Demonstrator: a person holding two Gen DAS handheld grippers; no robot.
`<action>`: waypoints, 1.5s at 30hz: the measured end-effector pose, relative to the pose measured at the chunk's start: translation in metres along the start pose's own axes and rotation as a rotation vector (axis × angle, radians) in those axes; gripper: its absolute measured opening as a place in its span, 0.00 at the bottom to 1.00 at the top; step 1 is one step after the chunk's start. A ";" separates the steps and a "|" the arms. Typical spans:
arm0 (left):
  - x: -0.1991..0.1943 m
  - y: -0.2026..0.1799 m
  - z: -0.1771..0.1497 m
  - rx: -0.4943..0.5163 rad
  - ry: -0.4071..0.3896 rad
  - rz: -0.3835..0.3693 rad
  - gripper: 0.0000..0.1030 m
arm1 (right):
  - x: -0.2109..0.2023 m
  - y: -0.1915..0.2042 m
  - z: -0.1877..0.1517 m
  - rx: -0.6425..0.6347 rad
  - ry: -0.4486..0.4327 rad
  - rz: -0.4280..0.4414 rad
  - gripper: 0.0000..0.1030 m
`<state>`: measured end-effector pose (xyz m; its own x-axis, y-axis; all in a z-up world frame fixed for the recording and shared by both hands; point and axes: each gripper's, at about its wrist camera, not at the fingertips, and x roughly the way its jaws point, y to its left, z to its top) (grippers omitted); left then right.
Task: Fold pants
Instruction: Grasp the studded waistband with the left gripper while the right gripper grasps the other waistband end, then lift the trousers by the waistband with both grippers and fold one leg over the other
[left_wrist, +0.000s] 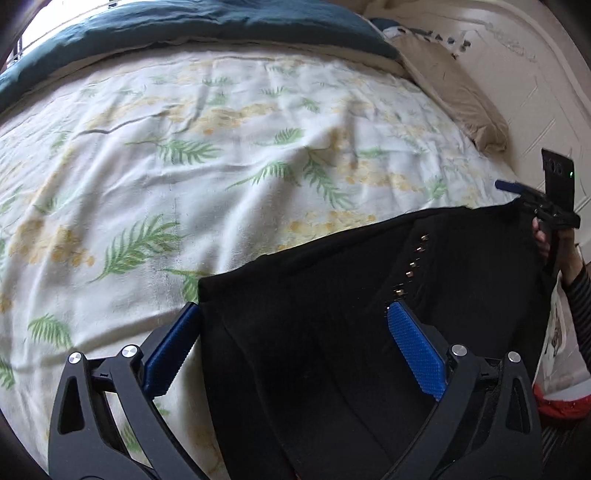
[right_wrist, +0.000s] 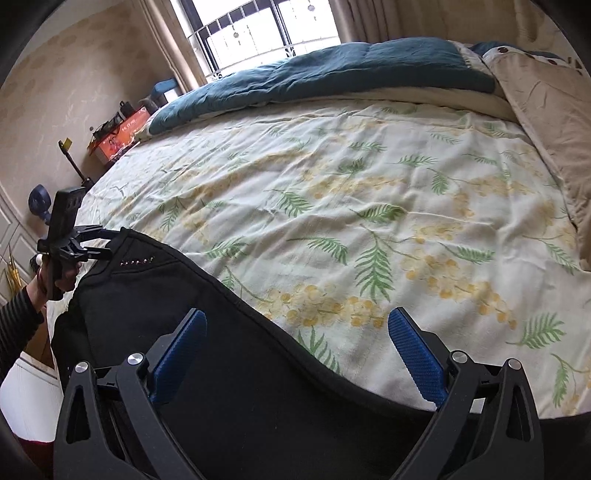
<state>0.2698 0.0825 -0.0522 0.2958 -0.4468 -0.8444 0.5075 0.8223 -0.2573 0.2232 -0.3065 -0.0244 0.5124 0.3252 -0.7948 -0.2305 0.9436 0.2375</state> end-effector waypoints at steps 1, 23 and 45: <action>0.001 0.002 0.000 0.000 0.001 -0.007 0.96 | 0.002 0.000 0.002 -0.004 0.004 0.005 0.95; -0.002 0.014 0.010 0.054 -0.006 -0.085 0.33 | 0.062 0.021 0.024 -0.158 0.343 0.252 0.05; -0.132 -0.051 -0.041 0.053 -0.268 -0.103 0.26 | -0.093 0.136 -0.040 -0.355 -0.077 -0.051 0.07</action>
<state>0.1716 0.1143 0.0531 0.4398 -0.6101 -0.6590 0.5856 0.7512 -0.3046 0.1109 -0.2113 0.0595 0.5882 0.2948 -0.7531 -0.4687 0.8831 -0.0203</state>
